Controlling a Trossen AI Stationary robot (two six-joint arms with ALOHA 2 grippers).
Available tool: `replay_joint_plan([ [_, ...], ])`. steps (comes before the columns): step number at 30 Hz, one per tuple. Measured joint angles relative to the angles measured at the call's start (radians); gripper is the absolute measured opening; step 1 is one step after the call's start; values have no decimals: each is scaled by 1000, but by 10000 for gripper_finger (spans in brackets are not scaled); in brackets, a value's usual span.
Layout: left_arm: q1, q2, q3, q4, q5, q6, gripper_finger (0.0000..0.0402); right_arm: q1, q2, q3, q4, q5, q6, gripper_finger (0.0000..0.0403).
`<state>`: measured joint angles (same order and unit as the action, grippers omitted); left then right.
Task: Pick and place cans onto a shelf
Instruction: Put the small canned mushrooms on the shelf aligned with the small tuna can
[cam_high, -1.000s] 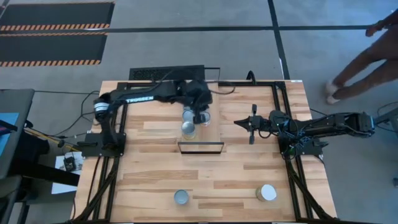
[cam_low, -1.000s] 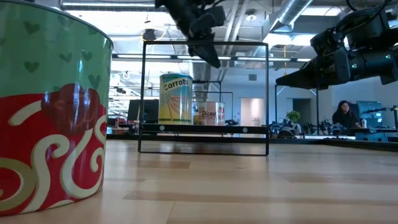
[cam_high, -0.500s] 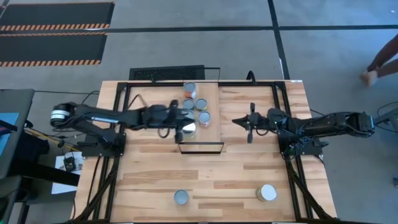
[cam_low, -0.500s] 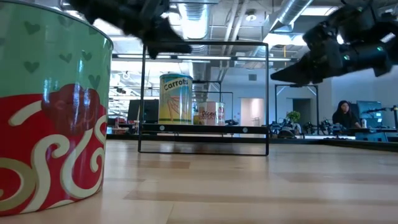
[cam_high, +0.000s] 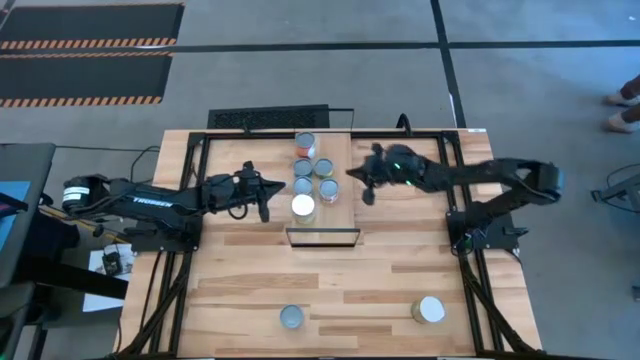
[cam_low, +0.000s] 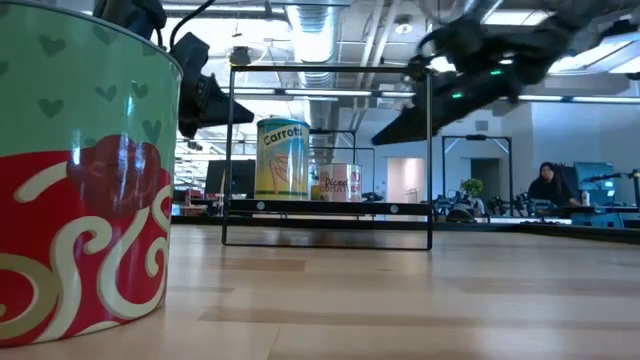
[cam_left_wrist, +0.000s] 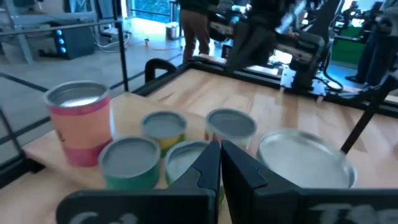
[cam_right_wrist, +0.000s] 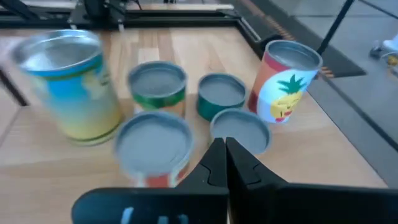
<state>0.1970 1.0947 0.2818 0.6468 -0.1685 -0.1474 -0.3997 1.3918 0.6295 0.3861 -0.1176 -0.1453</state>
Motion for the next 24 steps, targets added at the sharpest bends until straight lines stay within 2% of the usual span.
replay_joint_plan([
  [4,6,-5,-11,-3,-1,1,2,-53,144,151,-85,-90,-51,3],
  [11,6,-5,-11,-6,0,6,2,-75,326,342,-217,-137,-123,3],
  [17,6,-5,-11,-9,0,6,2,-75,395,416,-273,-147,-130,6],
  [24,6,-5,-11,-14,0,7,2,-79,397,438,-336,-141,-152,4],
])
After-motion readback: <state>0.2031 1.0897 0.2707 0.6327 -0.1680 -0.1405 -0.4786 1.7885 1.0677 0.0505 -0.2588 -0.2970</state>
